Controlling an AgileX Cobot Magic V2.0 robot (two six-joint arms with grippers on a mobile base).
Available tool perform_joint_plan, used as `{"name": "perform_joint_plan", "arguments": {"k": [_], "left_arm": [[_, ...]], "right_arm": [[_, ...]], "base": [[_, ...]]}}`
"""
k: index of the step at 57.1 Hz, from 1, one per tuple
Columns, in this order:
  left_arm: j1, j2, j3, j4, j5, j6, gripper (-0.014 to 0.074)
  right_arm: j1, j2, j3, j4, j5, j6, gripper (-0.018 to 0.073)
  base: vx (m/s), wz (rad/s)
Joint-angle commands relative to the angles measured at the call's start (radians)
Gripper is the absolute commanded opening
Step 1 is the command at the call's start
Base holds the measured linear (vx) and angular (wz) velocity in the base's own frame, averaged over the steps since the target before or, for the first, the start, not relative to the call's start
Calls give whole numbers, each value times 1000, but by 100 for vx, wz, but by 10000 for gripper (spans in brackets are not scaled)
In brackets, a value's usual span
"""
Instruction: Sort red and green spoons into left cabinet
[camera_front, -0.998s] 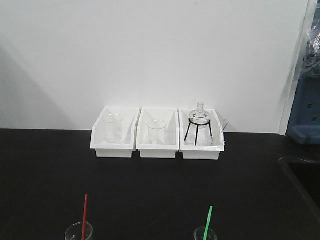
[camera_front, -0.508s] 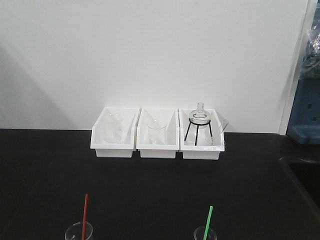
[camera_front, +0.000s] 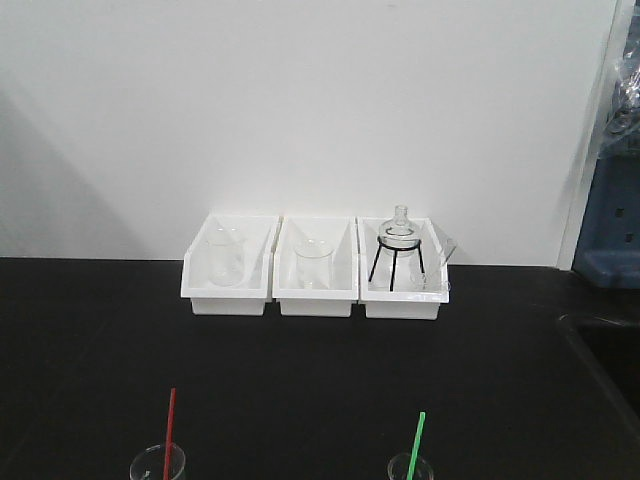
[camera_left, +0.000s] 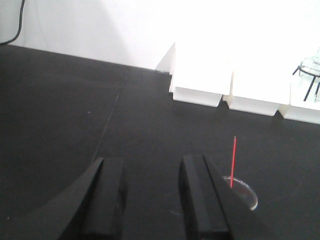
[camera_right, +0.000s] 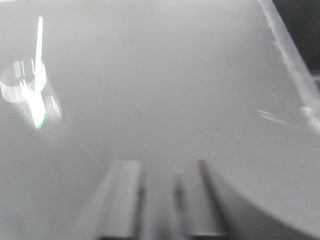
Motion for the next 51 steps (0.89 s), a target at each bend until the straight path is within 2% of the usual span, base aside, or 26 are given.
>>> {"name": "perform_joint_plan", "arguments": {"k": [1, 12, 18, 22, 26, 30, 35, 39, 44, 51], "left_arm": [[-4, 42, -35, -7, -118, -8, 400], [-4, 131, -35, -5, -162, -8, 400], [-14, 195, -35, -4, -265, -8, 400], [-35, 247, -36, 14, -335, -8, 400], [-62, 310, -36, 61, -408, -8, 400], [-91, 368, -36, 142, -498, -9, 400], [-113, 439, -36, 211, -597, -27, 400], [-121, 507, -40, 224, -665, -88, 400], [-124, 581, -63, 241, -684, -153, 400], [-124, 690, -149, 361, -684, -195, 400]], "right_arm": [[0, 32, -37, 17, -161, 0, 414], [0, 127, -37, 13, -398, 1, 444], [0, 206, -37, -14, -528, 1, 444], [0, 266, -37, -78, -597, 5, 444], [0, 339, -49, -168, -642, 30, 444], [0, 404, -82, -257, -665, 56, 444], [0, 481, -152, -310, -673, 100, 444], [0, 547, -217, -332, -674, 137, 444], [0, 615, -285, -361, -674, 172, 444], [0, 701, -362, -456, -679, 229, 444]], "base": [[0, 0], [0, 0], [0, 0], [0, 0], [0, 0], [0, 0], [0, 0], [0, 0], [0, 0], [0, 0]]}}
